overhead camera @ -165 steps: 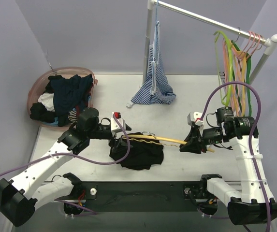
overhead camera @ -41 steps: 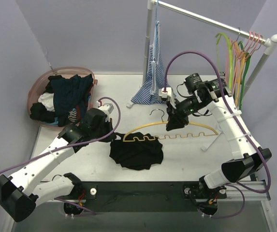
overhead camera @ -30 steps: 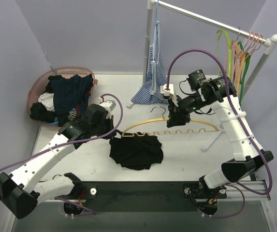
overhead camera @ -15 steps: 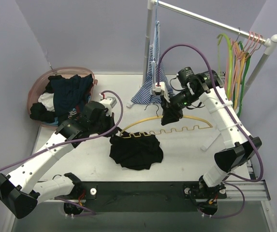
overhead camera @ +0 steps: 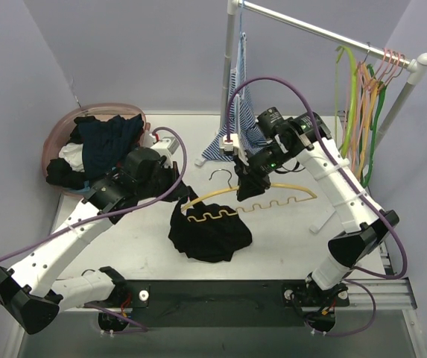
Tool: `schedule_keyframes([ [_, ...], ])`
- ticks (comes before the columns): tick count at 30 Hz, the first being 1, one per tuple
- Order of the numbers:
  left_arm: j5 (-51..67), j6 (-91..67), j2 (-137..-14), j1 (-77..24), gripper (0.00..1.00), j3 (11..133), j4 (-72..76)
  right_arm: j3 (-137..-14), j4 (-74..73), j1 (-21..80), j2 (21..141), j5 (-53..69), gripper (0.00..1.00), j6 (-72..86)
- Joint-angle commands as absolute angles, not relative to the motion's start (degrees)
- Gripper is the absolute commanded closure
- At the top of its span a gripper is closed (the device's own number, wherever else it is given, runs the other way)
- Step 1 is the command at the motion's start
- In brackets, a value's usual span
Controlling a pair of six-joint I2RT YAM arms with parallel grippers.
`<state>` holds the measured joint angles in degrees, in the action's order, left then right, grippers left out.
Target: Place the tank top on the hanger
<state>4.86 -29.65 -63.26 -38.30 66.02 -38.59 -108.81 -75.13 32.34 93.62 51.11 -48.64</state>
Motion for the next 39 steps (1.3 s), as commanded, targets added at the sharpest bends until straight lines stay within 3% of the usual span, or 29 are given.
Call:
schedule_keyframes([
  [1, 4.4, -33.1, -63.5, -38.6, 1.00, 70.7, -34.8, -108.5, -70.6, 32.6, 93.1, 49.0, 1.00, -41.1],
  [14, -2.5, -33.6, -62.6, -38.7, 1.00, 72.3, -41.0, -104.2, -60.3, 31.6, 89.9, 39.3, 1.00, -29.4],
  [23, -1.8, -38.0, -64.8, -39.6, 0.99, 73.9, -36.0, -105.3, -59.9, 36.3, 92.7, 47.6, 1.00, -26.5],
  [29, 0.0, -40.1, -64.2, -39.9, 0.97, 74.4, -32.4, -109.2, -59.8, 34.2, 94.7, 49.8, 1.00, -24.3],
  [32, 4.0, -38.1, -62.9, -39.8, 0.75, 73.7, -31.1, -110.3, -59.8, 33.2, 94.8, 52.4, 1.00, -24.3],
  [33, 5.5, -37.1, -62.4, -39.7, 0.55, 73.2, -29.8, -110.7, -59.9, 32.7, 95.1, 52.9, 1.00, -24.3],
  [35, 8.4, -33.7, -60.4, -39.6, 0.36, 71.9, -28.8, -111.2, -60.0, 32.3, 95.2, 55.3, 1.00, -24.6],
  [37, 9.6, -28.3, -58.1, -39.4, 0.19, 71.8, -28.5, -111.0, -60.6, 32.2, 95.2, 56.9, 1.00, -25.7],
  [39, 9.6, -23.1, -56.5, -38.9, 0.11, 72.7, -30.5, -109.7, -60.4, 32.2, 94.7, 59.0, 1.00, -27.5],
])
